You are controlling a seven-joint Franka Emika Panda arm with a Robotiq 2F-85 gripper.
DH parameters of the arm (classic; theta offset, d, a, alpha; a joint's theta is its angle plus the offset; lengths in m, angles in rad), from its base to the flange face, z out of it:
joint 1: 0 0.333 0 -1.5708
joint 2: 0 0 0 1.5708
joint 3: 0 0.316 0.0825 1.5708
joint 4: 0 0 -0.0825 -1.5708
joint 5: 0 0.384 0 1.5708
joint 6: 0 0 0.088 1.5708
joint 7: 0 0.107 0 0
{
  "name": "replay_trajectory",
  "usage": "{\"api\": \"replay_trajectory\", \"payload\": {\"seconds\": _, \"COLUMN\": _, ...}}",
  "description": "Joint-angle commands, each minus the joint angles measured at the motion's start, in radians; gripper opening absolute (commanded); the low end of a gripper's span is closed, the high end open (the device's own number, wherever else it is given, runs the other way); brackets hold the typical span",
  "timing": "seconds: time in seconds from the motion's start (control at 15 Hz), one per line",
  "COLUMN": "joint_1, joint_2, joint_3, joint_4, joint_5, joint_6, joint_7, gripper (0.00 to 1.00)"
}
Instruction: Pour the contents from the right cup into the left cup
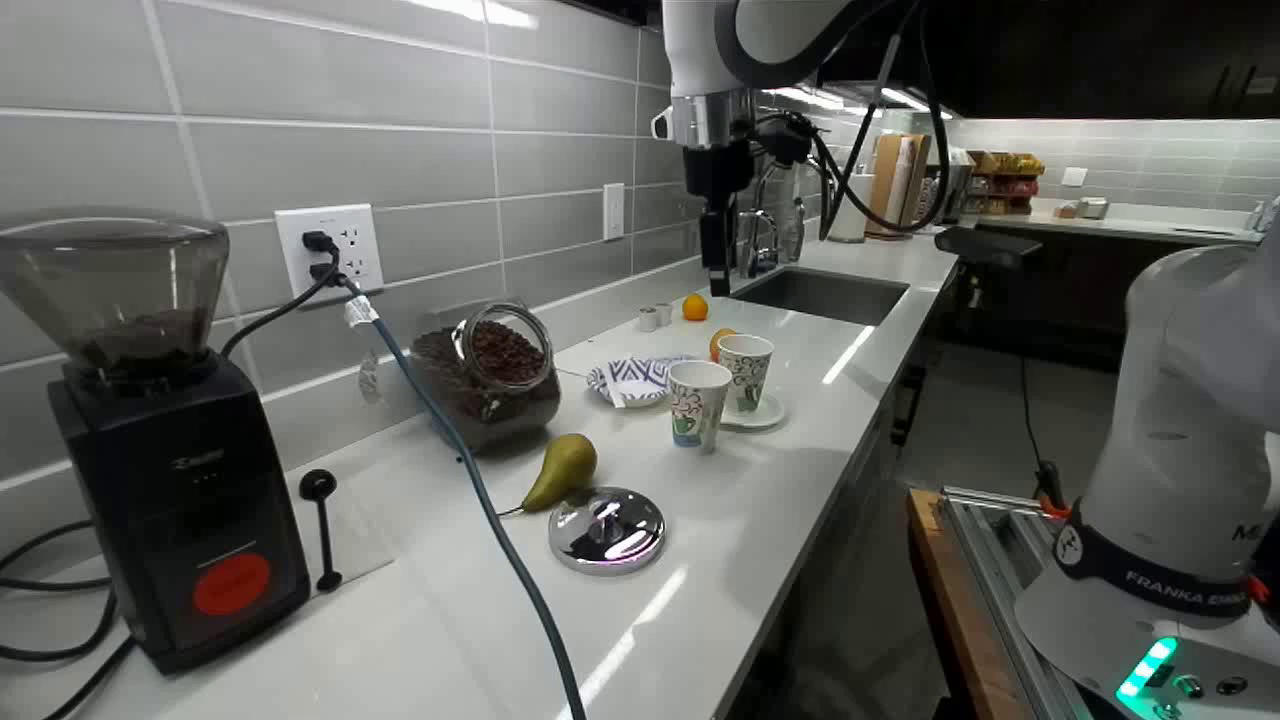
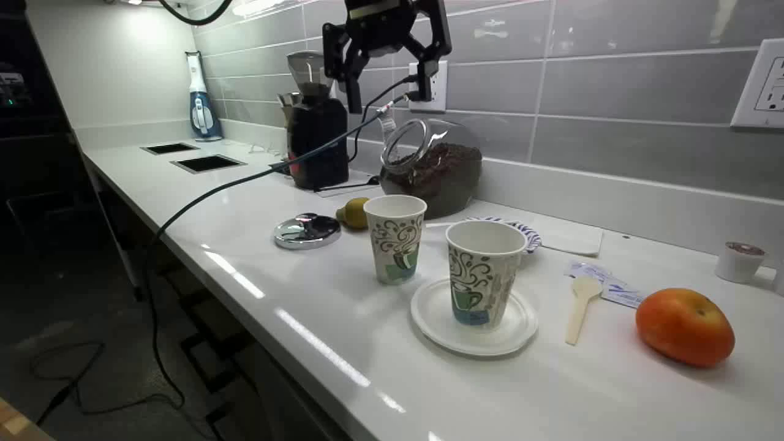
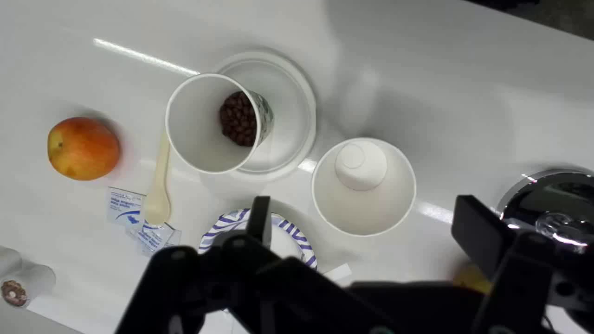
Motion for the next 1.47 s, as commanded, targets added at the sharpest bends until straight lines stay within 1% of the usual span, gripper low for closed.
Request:
{"api": "replay_trajectory", "payload": {"seconds": 0.0, "joint_1": 0.008, "joint_2": 0.000, "joint_3": -0.007, "joint_4": 0.001, "joint_5": -0.001, "joint_6": -0.002, "joint_7": 0.001, "gripper": 1.00}}
{"api": "replay_trajectory", "payload": {"seconds": 1.2, "joint_1": 0.008, "joint_2": 0.000, "joint_3": -0.007, "joint_4": 0.001, "joint_5": -0.001, "joint_6": -0.002, "joint_7": 0.001, "gripper": 1.00}}
{"api": "replay_trajectory", "payload": {"seconds": 1.27, "joint_1": 0.009, "joint_2": 0.004, "joint_3": -0.003, "joint_4": -0.006, "joint_5": -0.009, "joint_6": 0.017, "joint_7": 0.011, "gripper": 1.00}}
{"api": "replay_trajectory", "payload": {"seconds": 1.4, "joint_1": 0.013, "joint_2": 0.001, "joint_3": -0.004, "joint_4": -0.022, "joint_5": 0.011, "joint_6": 0.043, "joint_7": 0.024, "gripper": 1.00}}
